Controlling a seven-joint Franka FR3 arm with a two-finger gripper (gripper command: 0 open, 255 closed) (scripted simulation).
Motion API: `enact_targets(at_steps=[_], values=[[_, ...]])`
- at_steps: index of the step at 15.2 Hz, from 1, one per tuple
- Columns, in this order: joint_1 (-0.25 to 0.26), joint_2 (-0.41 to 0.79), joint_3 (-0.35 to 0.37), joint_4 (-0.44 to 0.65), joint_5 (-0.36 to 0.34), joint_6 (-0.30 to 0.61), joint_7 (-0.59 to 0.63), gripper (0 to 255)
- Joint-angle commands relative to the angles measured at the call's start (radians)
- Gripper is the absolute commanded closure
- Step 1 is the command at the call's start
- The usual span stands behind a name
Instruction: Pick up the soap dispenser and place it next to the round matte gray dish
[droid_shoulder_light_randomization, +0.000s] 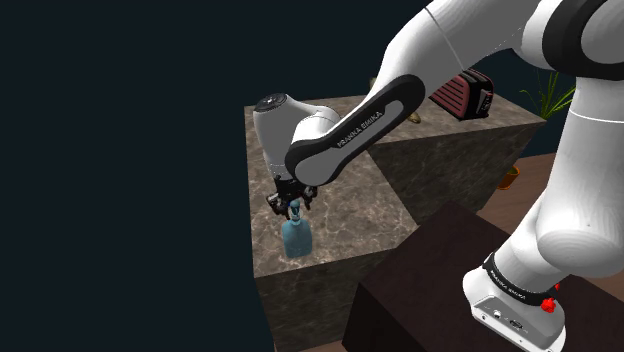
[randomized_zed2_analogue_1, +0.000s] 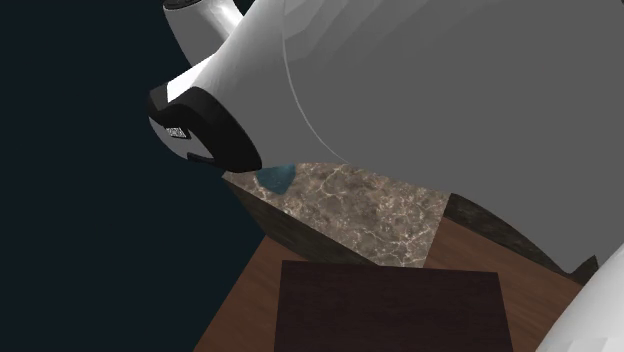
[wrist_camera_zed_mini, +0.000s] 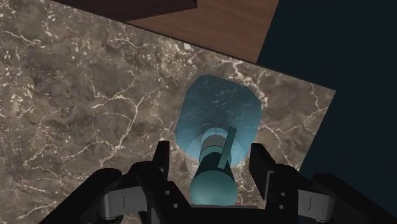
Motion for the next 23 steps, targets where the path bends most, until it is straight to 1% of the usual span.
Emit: enact_targets(at_steps=[1, 9, 23], values=[[0.000, 0.000, 0.000, 0.000, 0.000, 0.000, 0.000, 255], [0.000, 0.000, 0.000, 0.000, 0.000, 0.000, 0.000, 255], [-0.020, -0.117, 0.027, 0.057, 0.080, -0.155, -0.062, 255]])
